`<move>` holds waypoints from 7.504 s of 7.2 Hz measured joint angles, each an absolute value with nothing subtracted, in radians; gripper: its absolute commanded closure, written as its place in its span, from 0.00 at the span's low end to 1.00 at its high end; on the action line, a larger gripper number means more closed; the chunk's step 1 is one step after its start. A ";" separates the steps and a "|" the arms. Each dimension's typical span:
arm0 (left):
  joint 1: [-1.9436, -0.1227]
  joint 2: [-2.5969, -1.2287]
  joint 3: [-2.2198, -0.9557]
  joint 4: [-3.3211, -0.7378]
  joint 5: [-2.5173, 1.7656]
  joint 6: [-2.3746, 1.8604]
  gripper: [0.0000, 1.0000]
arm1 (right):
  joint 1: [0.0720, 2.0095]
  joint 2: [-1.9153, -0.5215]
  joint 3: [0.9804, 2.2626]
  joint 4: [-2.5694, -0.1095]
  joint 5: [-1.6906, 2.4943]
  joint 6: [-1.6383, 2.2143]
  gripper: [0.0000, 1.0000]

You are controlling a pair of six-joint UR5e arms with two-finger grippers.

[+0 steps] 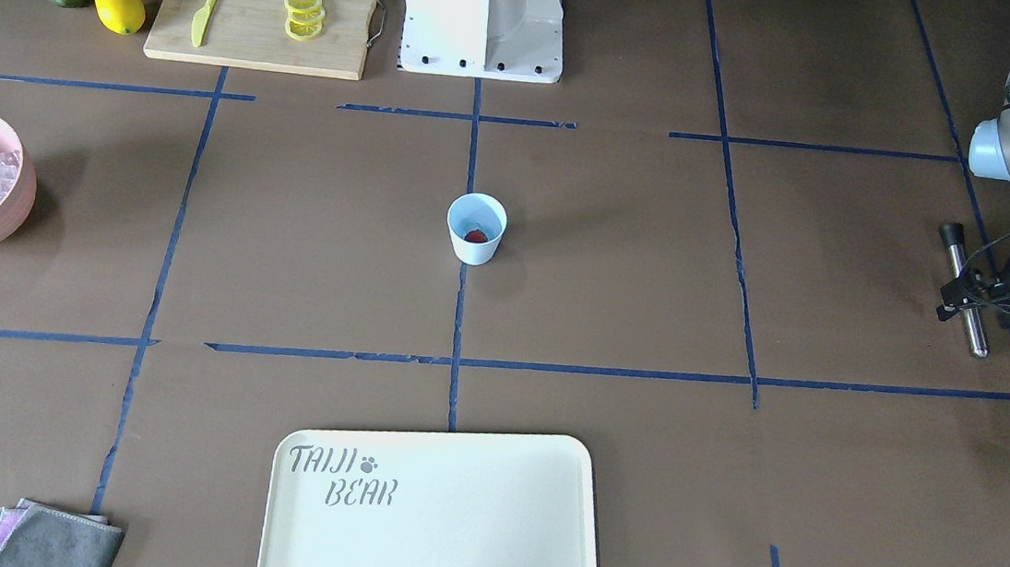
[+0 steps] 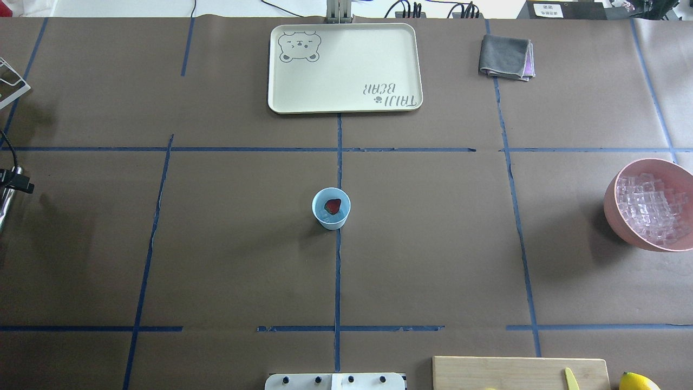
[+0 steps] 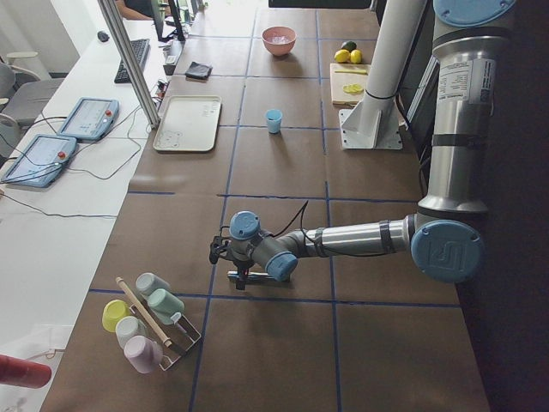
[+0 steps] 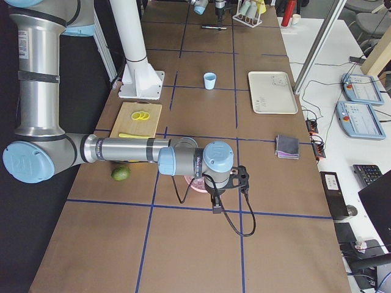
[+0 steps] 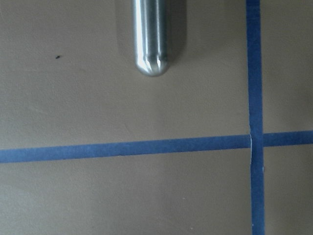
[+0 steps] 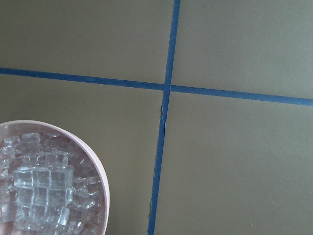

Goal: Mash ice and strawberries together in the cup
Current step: 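Move the left gripper to the silver metal pestle and grasp it, then carry the pestle upright with the left gripper over the cup, then lower the pestle into the cup and press down on the strawberry and ice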

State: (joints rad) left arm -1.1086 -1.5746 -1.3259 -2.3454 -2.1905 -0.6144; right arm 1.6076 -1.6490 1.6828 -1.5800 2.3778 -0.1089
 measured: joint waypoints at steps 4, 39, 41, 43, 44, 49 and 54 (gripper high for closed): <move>-1.109 -1.574 -1.324 -2.345 -2.191 -0.610 0.47 | 1.608 -1.648 1.683 -1.580 2.378 -0.109 0.00; -0.241 -2.041 -1.587 -3.335 -0.900 -0.335 1.00 | 1.608 -1.651 1.726 -1.592 2.389 -0.112 0.00; -0.244 -2.083 -1.546 -3.335 -0.899 -0.334 1.00 | 1.607 -1.652 1.726 -1.592 2.389 -0.112 0.00; -0.254 -2.117 -1.507 -3.335 -0.902 -0.334 1.00 | 1.607 -1.656 1.726 -1.592 2.390 -0.111 0.00; -0.264 -2.129 -1.485 -3.335 -0.904 -0.335 1.00 | 1.607 -1.657 1.726 -1.592 2.391 -0.111 0.00; -0.272 -2.169 -1.392 -3.339 -0.902 -0.345 1.00 | 1.607 -1.657 1.726 -1.592 2.390 -0.110 0.00; -0.266 -2.192 -1.342 -3.346 -0.900 -0.348 1.00 | 1.608 -1.657 1.724 -1.592 2.390 -0.110 0.00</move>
